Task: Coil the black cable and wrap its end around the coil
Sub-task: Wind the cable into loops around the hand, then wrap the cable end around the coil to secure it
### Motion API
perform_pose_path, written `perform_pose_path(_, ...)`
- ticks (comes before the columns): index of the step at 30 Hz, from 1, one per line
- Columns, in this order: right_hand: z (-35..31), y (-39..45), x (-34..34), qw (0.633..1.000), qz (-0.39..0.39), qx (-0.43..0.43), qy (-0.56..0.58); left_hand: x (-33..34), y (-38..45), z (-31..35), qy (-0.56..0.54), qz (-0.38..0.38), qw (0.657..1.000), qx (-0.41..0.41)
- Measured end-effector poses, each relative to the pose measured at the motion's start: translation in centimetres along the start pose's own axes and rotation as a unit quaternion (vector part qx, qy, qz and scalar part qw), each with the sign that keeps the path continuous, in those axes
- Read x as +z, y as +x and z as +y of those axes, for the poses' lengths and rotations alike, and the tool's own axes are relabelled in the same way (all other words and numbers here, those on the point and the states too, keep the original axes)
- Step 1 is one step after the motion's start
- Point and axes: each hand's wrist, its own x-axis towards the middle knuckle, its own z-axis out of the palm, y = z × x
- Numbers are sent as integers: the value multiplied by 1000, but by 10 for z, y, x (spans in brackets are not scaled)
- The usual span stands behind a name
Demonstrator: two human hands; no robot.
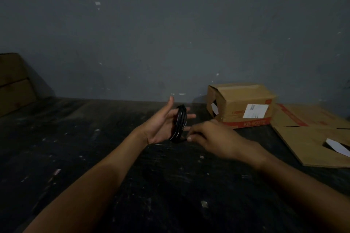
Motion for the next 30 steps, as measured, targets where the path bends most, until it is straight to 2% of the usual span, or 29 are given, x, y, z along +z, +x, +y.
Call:
perform_pose_path(4, 5, 3, -28, 999, 28, -1, -25, 16, -2, -10, 53, -29, 997, -40)
perform_pose_path(7, 14, 5, -39, 999, 22, -2, -25, 29, -9, -8, 71, -69, 993, -63)
perform_pose_path(12, 26, 2, -45, 999, 34, -11, 21, 29, -14, -5, 126, -123, 981, -85)
perform_pose_path(16, 34, -1, -37, 987, 111, -20, 112, 32, -13, -5, 94, -123, 986, -58)
perform_pose_path(20, 39, -6, -20, 956, 188, -25, 225, 38, -12, -8, 58, -102, 993, -7)
perform_pose_path(24, 38, -10, 3, 923, 261, -10, 282, 35, -6, -15, -19, -118, 993, 6)
perform_pose_path(27, 34, -16, 18, 902, 239, -16, 359, 33, -4, -23, -84, -124, 989, -1)
perform_pose_path(30, 32, -20, 32, 904, 206, -20, 375, 32, -3, -32, -133, -112, 985, 1)
